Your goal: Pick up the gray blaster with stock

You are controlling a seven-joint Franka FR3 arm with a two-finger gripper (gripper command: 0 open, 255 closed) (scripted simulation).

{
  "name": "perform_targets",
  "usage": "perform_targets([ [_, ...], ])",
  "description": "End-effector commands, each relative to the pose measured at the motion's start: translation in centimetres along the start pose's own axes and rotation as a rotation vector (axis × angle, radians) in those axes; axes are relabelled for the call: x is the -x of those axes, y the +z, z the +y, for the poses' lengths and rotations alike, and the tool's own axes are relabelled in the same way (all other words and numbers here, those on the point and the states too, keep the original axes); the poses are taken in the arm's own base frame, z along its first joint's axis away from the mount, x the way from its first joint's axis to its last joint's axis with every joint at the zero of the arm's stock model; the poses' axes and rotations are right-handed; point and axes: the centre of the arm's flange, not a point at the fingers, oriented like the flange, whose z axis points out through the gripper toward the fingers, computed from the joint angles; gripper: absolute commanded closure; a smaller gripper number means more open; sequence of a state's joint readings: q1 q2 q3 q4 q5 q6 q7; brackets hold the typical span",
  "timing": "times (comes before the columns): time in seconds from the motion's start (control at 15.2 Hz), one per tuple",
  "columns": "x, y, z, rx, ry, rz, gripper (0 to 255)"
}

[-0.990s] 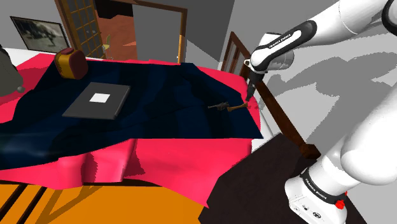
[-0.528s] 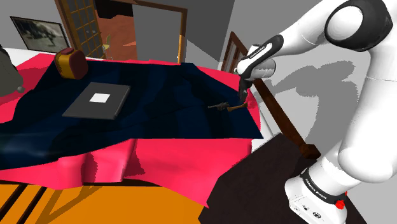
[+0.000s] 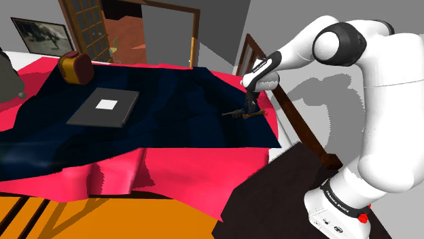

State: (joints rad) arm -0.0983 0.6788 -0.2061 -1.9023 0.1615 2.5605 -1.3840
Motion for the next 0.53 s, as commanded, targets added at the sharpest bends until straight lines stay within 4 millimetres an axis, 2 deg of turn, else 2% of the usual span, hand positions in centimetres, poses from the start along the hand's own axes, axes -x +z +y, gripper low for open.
perform_targets([
  [0.0, -0.3, 1.3, 0.2, 0.001, -0.006, 0.0, 0],
  [0.26, -0.4, 3.4, 0.1, 0.001, -0.006, 0.0, 0],
  [0.4, -0.4, 3.7, 0.1, 0.001, -0.006, 0.0, 0],
  [0.46, -0.4, 3.7, 0.1, 0.001, -0.006, 0.0, 255],
])
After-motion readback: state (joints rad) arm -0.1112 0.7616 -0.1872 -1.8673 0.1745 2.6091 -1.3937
